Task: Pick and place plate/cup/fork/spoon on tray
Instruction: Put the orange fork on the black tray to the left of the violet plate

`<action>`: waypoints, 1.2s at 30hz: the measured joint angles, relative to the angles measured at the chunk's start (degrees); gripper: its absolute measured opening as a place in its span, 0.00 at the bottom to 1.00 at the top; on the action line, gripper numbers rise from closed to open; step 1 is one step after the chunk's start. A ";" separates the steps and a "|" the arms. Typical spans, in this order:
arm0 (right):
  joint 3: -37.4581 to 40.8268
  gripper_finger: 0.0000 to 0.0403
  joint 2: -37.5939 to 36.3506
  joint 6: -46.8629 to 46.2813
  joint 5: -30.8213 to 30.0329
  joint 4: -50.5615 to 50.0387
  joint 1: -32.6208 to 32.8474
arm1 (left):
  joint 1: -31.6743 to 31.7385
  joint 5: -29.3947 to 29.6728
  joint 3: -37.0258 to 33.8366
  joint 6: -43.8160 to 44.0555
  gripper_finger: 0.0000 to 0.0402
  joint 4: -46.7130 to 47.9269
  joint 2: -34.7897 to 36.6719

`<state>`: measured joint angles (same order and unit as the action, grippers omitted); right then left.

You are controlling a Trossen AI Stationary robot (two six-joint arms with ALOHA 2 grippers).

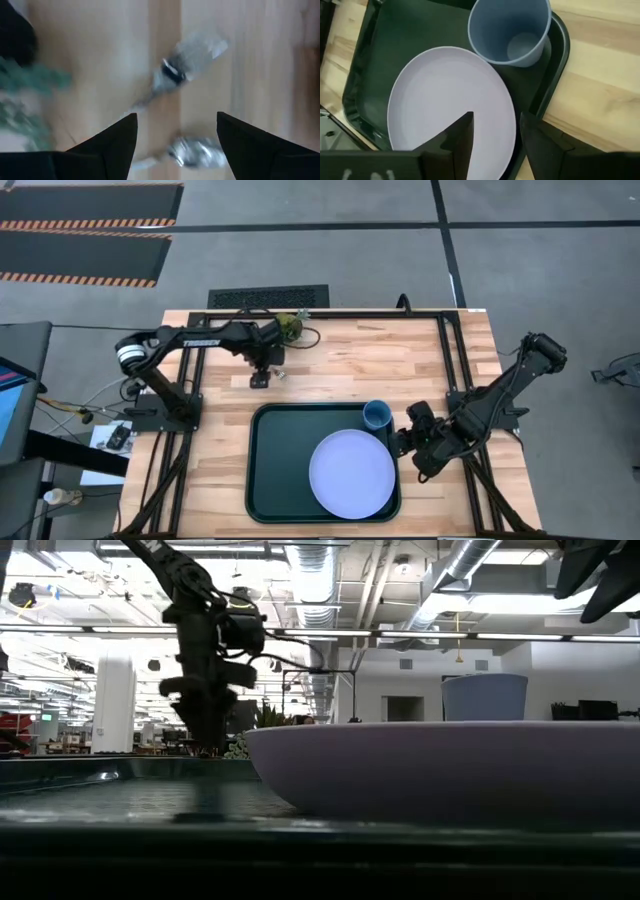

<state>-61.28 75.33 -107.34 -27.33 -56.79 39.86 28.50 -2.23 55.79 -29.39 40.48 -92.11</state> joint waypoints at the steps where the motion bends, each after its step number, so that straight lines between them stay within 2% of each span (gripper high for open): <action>1: 0.00 0.46 0.00 -0.01 0.00 0.01 0.00 | -0.18 -0.02 0.12 -0.38 0.64 -1.49 -0.16; 7: 0.00 0.45 0.02 -0.17 0.09 0.24 0.20 | -1.54 0.04 0.71 -1.38 0.64 -7.68 -0.52; 13: 0.00 0.45 0.02 -0.17 0.11 0.25 0.20 | -1.79 2.24 0.72 -10.22 0.64 -5.36 -0.86; 18: 0.00 0.44 0.02 -0.17 0.11 0.27 0.20 | 1.07 2.63 0.72 -16.86 0.64 -4.52 -0.86; 26: 0.00 0.45 0.02 -0.15 0.05 0.25 0.22 | 4.78 1.27 0.72 -21.59 0.64 -4.24 -0.85; 36: 0.00 0.44 0.02 -0.15 -0.05 0.17 0.11 | 3.49 0.50 -1.51 -24.91 0.64 -5.18 -0.84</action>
<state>-61.28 75.35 -107.48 -27.38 -56.62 39.97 31.99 -1.74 54.28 -54.31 35.30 -92.95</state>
